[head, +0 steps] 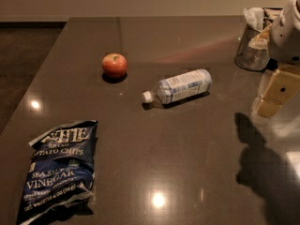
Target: Move blue plastic bottle near blue chip bag
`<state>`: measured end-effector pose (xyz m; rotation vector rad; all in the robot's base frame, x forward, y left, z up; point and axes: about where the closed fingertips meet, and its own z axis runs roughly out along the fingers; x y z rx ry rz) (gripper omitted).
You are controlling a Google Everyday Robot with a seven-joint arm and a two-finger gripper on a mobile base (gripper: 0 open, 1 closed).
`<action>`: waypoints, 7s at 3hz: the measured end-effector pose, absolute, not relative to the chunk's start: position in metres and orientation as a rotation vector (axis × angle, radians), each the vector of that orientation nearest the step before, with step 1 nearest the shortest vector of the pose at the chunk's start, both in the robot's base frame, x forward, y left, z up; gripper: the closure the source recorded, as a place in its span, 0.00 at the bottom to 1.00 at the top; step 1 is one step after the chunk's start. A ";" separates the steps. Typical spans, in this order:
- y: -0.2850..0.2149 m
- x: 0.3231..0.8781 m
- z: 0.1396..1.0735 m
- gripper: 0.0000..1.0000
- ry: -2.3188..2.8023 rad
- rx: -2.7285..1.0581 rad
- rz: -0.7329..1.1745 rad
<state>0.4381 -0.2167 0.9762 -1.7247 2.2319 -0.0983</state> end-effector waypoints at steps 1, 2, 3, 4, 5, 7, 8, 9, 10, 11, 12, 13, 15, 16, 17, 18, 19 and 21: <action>-0.217 0.438 0.976 0.00 2.232 -1.725 -0.099; -0.211 0.450 0.973 0.00 2.201 -1.745 -0.094; -0.201 0.470 0.966 0.00 2.168 -1.768 -0.072; -0.187 0.496 0.953 0.00 2.142 -1.813 -0.057; -0.175 0.522 0.934 0.00 2.131 -1.872 -0.028; -0.140 0.553 0.898 0.00 2.071 -2.003 0.044; -0.127 0.557 0.880 0.00 2.048 -2.078 0.044; -0.126 0.561 0.864 0.03 2.053 -2.115 0.037; -0.127 0.560 0.858 0.26 2.060 -2.118 0.025; -0.125 0.554 0.863 0.48 2.054 -2.104 0.049; -0.114 0.539 0.880 0.72 2.031 -2.074 0.068; -0.095 0.513 0.903 0.95 1.977 -2.063 0.088; -0.060 0.447 0.910 1.00 1.910 -2.094 0.185; -0.047 0.423 0.883 0.98 1.951 -2.112 0.216; -0.038 0.412 0.870 0.77 1.973 -2.124 0.232; -0.025 0.405 0.861 0.53 1.973 -2.126 0.276; -0.024 0.405 0.862 0.30 1.970 -2.127 0.272; -0.023 0.404 0.863 0.00 1.966 -2.129 0.268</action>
Offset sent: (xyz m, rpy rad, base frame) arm 0.0301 0.0133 -0.0141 0.0148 -0.0027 0.0638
